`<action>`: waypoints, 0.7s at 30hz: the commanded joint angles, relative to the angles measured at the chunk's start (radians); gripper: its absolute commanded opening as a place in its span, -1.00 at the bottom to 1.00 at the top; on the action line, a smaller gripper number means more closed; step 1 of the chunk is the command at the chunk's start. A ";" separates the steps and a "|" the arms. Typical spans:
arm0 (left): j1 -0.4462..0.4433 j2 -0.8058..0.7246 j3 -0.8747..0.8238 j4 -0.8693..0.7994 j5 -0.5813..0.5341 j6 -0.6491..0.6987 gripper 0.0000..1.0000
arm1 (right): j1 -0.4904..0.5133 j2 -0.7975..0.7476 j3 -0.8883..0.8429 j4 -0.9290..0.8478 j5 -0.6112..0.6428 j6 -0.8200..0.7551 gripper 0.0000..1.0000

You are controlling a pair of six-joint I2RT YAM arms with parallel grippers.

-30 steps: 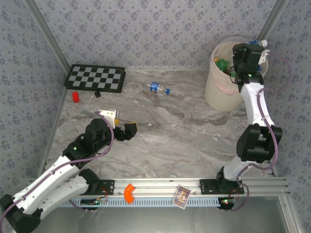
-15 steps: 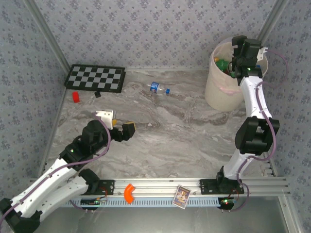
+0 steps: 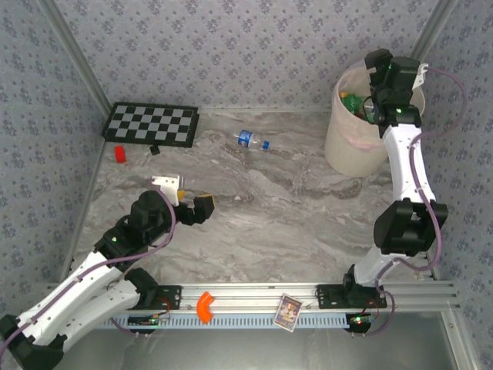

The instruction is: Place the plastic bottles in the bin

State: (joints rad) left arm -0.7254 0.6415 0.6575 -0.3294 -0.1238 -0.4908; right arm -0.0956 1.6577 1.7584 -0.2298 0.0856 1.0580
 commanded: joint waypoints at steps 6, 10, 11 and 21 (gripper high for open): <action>0.007 -0.012 0.014 0.013 -0.003 -0.003 0.99 | -0.010 -0.017 0.040 0.025 -0.011 -0.168 0.99; 0.006 -0.004 0.008 0.024 -0.003 -0.002 0.99 | -0.035 0.099 0.168 -0.040 -0.085 -0.221 0.99; 0.005 0.000 0.008 0.025 -0.004 0.000 0.99 | -0.036 0.122 0.193 -0.051 -0.085 -0.239 0.99; 0.006 0.038 0.035 0.004 -0.022 0.023 0.99 | -0.017 0.332 0.410 -0.047 0.010 -0.418 0.99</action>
State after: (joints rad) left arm -0.7254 0.6800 0.6571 -0.3264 -0.1257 -0.4870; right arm -0.1192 1.9491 2.0739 -0.2676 0.0620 0.7372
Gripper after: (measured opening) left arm 0.997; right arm 0.995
